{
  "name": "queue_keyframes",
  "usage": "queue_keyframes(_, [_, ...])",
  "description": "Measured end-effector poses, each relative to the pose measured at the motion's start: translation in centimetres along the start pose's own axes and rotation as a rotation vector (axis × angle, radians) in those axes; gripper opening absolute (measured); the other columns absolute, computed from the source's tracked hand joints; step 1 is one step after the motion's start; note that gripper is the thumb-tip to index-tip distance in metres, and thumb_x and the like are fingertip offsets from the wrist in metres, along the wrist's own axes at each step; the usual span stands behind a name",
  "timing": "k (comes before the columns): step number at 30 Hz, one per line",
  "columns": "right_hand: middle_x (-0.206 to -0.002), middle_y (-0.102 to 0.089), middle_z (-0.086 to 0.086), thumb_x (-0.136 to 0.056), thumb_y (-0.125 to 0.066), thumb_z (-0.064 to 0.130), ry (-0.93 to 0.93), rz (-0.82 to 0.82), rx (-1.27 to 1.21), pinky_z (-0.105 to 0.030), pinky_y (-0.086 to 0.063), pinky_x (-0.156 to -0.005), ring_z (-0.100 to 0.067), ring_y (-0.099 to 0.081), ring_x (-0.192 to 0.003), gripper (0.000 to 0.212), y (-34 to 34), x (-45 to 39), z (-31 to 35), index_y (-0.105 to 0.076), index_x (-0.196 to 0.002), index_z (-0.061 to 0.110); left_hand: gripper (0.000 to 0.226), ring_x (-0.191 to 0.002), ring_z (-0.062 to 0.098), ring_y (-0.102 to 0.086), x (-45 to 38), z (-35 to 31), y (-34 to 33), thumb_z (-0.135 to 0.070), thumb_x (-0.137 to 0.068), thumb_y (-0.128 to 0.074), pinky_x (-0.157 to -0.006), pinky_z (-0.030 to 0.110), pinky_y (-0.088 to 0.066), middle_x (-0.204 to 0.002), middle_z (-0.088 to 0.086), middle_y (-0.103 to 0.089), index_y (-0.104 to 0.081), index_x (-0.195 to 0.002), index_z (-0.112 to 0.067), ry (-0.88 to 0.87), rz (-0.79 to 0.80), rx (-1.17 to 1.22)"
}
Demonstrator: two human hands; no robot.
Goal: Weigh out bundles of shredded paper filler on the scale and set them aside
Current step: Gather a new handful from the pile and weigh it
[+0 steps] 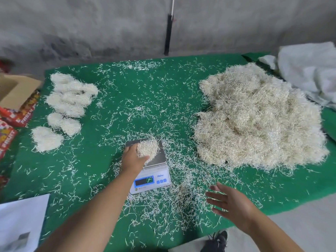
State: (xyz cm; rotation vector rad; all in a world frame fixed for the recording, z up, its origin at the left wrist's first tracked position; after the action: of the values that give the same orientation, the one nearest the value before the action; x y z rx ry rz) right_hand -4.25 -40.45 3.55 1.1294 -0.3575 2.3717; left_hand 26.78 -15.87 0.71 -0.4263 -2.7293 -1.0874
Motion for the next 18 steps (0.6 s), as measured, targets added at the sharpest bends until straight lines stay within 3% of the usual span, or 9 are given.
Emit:
queue_keyframes(3, [-0.118,-0.079,-0.004,-0.109,-0.051,0.042,-0.011,-0.039,-0.009,-0.046,-0.056,-0.098,-0.023,-0.077,-0.107,0.037,1.0,-0.1,-0.3,-0.068,-0.129,0.016,0.080,-0.144,0.034,-0.041,-0.9,0.2,-0.5,-0.018,-0.086,-0.083,-0.120,0.053,-0.035,-0.159,0.014,-0.036,-0.042,-0.155,-0.018,0.003,-0.003,0.011])
queue_keyframes(8, [-0.116,-0.080,-0.007,-0.110,-0.052,0.037,-0.081,-0.134,-0.052,-0.045,-0.055,-0.095,-0.029,-0.072,-0.115,0.035,3.7,-0.6,-2.7,-0.069,-0.128,0.012,0.085,-0.144,0.026,-0.034,-0.5,0.8,1.0,-0.011,-0.086,-0.081,-0.119,0.043,-0.030,-0.158,0.003,-0.031,-0.038,-0.157,-0.028,-0.060,-0.089,0.063])
queue_keyframes(13, [-0.115,-0.079,-0.014,-0.109,-0.055,0.030,-0.188,-0.274,-0.154,-0.053,-0.048,-0.110,-0.034,-0.068,-0.115,0.032,8.0,-0.9,-7.5,-0.068,-0.126,0.006,0.077,-0.146,0.029,-0.035,2.2,3.7,4.1,-0.015,-0.089,-0.079,-0.118,0.052,-0.034,-0.160,0.002,-0.032,-0.041,-0.153,-0.030,-0.028,-0.198,0.058])
queue_keyframes(18, [-0.118,-0.075,-0.019,-0.109,-0.055,0.020,-0.274,-0.399,-0.138,-0.053,-0.046,-0.111,-0.037,-0.066,-0.116,0.027,11.5,-0.7,-11.7,-0.068,-0.124,0.001,0.070,-0.139,0.029,-0.046,4.8,6.5,6.0,-0.017,-0.090,-0.078,-0.113,0.057,-0.042,-0.155,0.007,-0.040,-0.046,-0.151,-0.027,0.029,-0.243,0.072])
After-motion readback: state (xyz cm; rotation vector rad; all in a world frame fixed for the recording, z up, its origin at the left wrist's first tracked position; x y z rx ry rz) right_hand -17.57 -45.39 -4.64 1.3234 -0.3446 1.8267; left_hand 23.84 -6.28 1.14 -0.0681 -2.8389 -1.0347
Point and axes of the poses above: each hand's wrist, its own x-axis away from the middle knuckle, its own y-axis out of the back of the hand, z = x × y, the point moved 7 cm from there along -x, towards the middle knuckle
